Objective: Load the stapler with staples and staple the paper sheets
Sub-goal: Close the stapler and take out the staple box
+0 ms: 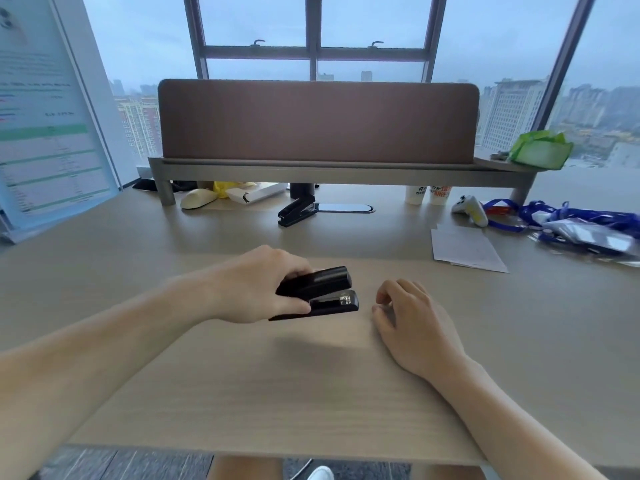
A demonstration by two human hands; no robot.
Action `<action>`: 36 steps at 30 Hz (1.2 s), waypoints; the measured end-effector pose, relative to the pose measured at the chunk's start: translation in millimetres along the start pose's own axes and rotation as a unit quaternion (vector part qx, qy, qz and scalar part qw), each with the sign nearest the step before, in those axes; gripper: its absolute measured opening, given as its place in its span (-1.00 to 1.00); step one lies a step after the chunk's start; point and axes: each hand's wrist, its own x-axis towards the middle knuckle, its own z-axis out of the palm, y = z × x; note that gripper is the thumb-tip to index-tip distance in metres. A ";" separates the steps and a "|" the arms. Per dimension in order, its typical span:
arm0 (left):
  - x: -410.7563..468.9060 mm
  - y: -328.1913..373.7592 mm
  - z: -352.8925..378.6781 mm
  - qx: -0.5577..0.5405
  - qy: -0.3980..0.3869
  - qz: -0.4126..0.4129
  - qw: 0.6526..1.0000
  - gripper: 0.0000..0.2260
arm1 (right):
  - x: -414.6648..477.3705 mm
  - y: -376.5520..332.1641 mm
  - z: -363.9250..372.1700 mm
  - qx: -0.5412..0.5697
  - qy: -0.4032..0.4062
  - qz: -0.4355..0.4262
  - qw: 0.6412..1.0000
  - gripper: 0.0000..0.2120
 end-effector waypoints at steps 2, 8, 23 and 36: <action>-3.4 -4.8 12.6 -0.012 -0.002 -0.020 1.000 -0.82 | 0.4 -0.2 -0.1 0.000 -0.003 0.002 1.000 -0.94; -5.3 -10.8 32.1 -0.004 0.012 -0.017 1.000 -0.82 | 0.7 0.7 0.0 -0.001 -0.007 -0.005 1.000 -0.95; 17.0 37.7 64.1 0.004 0.111 -0.005 0.994 -0.77 | -5.0 -11.1 -5.8 0.165 -0.078 -0.119 0.976 -0.35; 5.3 43.9 66.3 -0.198 0.330 0.002 0.923 -0.97 | -1.1 -0.7 4.6 0.219 -0.062 -0.087 0.970 -0.50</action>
